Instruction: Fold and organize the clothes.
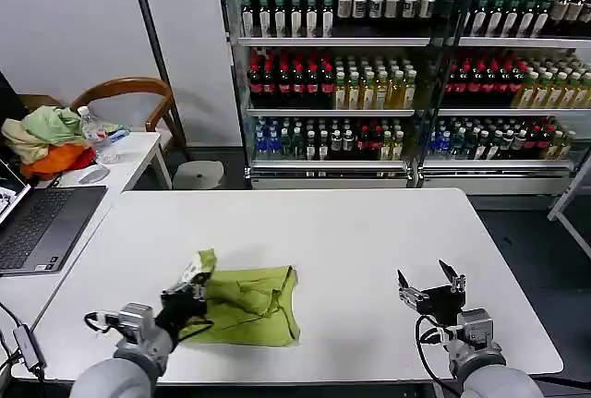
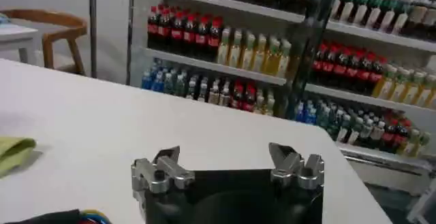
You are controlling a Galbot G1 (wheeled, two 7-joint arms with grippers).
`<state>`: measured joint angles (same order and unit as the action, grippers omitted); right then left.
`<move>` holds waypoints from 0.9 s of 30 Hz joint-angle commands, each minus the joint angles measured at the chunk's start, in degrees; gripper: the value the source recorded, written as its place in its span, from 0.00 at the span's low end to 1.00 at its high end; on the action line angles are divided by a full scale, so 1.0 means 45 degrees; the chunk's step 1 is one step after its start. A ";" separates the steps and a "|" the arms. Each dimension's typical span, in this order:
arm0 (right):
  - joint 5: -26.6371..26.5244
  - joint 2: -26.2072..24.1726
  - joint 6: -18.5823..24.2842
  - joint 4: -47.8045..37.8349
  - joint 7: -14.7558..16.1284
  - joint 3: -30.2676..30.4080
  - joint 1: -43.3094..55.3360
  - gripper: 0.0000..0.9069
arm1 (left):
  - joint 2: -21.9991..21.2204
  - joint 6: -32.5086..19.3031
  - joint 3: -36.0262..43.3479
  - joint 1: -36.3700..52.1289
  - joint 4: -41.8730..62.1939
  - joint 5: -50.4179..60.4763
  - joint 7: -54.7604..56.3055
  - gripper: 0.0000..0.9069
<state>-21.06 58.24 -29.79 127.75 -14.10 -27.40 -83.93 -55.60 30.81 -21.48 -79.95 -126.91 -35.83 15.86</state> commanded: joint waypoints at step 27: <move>0.0036 0.0027 -0.0013 0.0026 0.0038 -0.0072 -0.0074 1.00 | -0.1823 -0.2589 0.2362 0.1982 0.1441 -0.0491 -0.0782 1.00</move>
<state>-20.87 58.41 -29.93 127.96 -13.96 -27.78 -84.46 -62.71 27.36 -9.58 -70.44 -120.09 -35.21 13.70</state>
